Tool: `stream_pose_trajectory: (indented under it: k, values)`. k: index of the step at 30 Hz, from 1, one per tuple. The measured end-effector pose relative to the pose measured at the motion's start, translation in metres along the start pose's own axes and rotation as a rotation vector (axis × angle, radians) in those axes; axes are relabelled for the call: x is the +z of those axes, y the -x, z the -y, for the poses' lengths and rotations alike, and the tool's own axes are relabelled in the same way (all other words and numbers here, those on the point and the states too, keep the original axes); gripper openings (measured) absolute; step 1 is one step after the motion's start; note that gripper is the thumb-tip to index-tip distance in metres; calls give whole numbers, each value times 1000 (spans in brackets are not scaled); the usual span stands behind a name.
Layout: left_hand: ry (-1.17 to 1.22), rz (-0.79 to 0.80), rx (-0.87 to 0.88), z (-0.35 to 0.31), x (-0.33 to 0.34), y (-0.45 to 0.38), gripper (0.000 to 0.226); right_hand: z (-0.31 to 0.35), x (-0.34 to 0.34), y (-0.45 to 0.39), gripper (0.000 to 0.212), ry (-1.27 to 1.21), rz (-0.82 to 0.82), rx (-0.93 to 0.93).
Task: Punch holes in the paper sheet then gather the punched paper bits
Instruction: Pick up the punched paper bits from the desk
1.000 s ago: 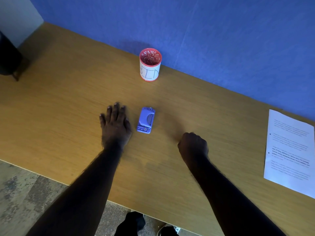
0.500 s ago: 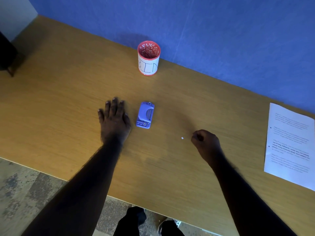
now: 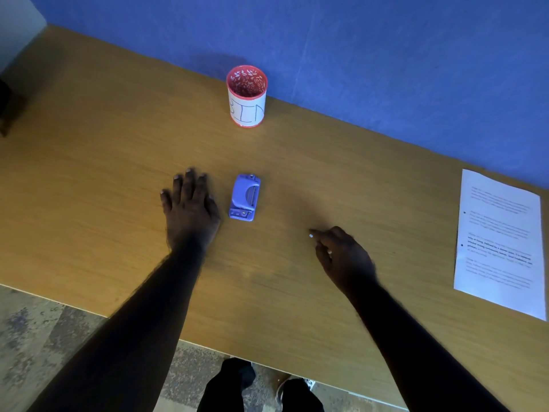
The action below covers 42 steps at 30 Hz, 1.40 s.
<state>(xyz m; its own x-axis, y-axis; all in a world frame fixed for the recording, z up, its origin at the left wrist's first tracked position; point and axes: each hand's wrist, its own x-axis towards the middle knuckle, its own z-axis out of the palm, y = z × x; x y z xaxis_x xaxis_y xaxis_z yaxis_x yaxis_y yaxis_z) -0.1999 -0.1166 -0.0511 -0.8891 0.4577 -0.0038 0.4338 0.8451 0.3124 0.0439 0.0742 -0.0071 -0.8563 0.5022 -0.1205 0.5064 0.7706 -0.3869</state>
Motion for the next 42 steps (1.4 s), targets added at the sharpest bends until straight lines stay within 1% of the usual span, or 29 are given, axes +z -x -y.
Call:
stream_pose_trajectory:
  k: [4,6,8,12,15,18,20,22,24,25,26,28,29,33,35,36,38,40,42]
  values:
    - [-1,-4,7,-1,1,0,54,5,0,4,37,197,-25,-48]
    - [-2,-7,11,-1,2,-1,54,8,2,5,38,319,-23,-103]
    - [-3,-10,10,-2,2,-1,54,11,3,6,40,390,-12,-148]
    - [-2,-12,6,-2,5,0,53,14,2,4,34,398,-53,-154]
    - [-2,-25,5,2,7,-1,53,15,7,2,35,354,-25,-130]
    - [-8,-29,0,4,7,-2,54,12,7,-3,35,168,-12,1]
    - [0,-33,1,2,7,-1,53,9,4,-6,31,-69,-7,106]
    - [11,-40,4,1,7,-1,53,7,-1,-8,23,-509,-24,269]
    - [16,-31,3,2,6,-3,54,10,-8,-8,21,-938,-54,494]
    - [15,-25,1,2,5,-3,54,10,-11,-8,20,-1078,-26,596]
    - [13,-22,1,2,5,-2,54,10,-14,-7,21,-1169,11,665]
    - [11,-17,-4,2,5,-1,54,6,-16,-4,24,-1258,48,684]
    - [10,-15,-8,1,5,-1,54,6,-16,-4,25,-1244,41,663]
    - [4,-13,-9,1,4,-2,54,11,-15,-4,23,-925,-30,535]
    - [5,-7,-7,1,4,-2,54,13,-13,-8,21,-932,-23,546]
    - [5,-3,-8,1,4,-1,54,15,-14,-10,21,-1004,3,596]
    - [2,1,-12,1,4,1,54,18,-15,-12,23,-1243,76,697]
    - [-1,-1,-14,2,5,3,54,20,-16,-15,26,-1513,128,723]
    - [4,-4,-12,2,5,4,54,24,-21,-24,26,-1700,184,697]
